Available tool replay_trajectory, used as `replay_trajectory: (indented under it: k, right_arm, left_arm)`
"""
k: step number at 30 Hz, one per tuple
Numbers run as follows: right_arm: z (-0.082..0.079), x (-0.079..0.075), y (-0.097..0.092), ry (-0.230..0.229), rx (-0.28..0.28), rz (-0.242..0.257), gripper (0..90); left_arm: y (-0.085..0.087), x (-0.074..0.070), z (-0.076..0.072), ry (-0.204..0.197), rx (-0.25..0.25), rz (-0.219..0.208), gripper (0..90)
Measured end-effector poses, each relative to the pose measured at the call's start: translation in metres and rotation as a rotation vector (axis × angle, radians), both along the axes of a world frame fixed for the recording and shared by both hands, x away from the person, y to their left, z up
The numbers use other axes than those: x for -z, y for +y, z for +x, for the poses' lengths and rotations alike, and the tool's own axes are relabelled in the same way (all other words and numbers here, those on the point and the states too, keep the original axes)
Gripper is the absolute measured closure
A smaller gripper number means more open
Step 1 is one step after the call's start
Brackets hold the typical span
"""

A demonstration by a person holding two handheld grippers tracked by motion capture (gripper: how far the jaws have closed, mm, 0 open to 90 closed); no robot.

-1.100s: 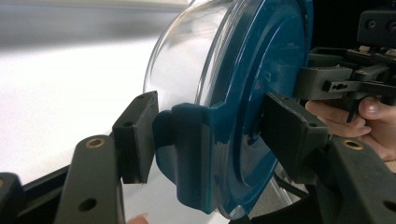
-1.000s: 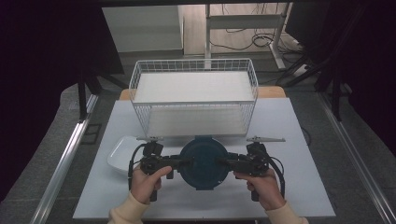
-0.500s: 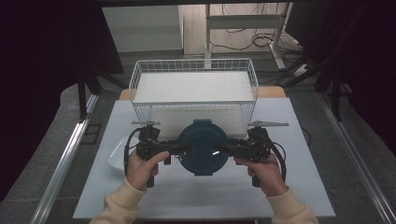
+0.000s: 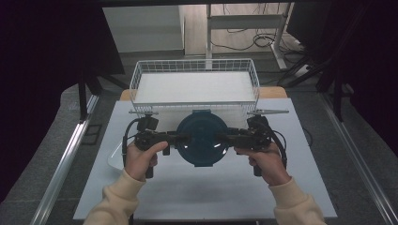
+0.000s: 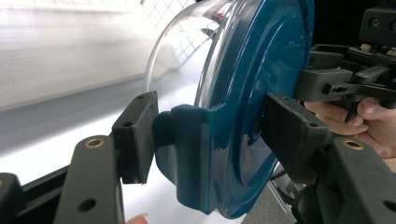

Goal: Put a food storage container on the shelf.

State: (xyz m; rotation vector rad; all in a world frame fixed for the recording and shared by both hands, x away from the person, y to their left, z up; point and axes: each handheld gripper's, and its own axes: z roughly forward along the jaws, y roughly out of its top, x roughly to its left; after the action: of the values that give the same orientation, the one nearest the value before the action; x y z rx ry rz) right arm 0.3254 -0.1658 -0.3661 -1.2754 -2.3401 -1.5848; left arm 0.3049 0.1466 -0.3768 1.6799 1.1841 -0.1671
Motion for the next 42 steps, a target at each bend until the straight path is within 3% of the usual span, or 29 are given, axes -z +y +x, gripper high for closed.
replay_trajectory:
  k: [14,33,42]
  right_arm:
    - [0.017,-0.018,0.006,-0.012,-0.020,-0.026,37.5]
    - [0.042,-0.044,0.009,-0.014,-0.024,-0.027,37.8]
    - [0.047,-0.055,0.011,-0.022,-0.031,-0.020,38.4]
  left_arm:
    - [0.005,-0.016,0.017,-0.002,-0.003,-0.008,37.4]
    - [0.008,-0.041,0.042,-0.005,-0.005,-0.013,37.5]
    - [0.012,-0.052,0.047,-0.020,-0.003,-0.012,37.7]
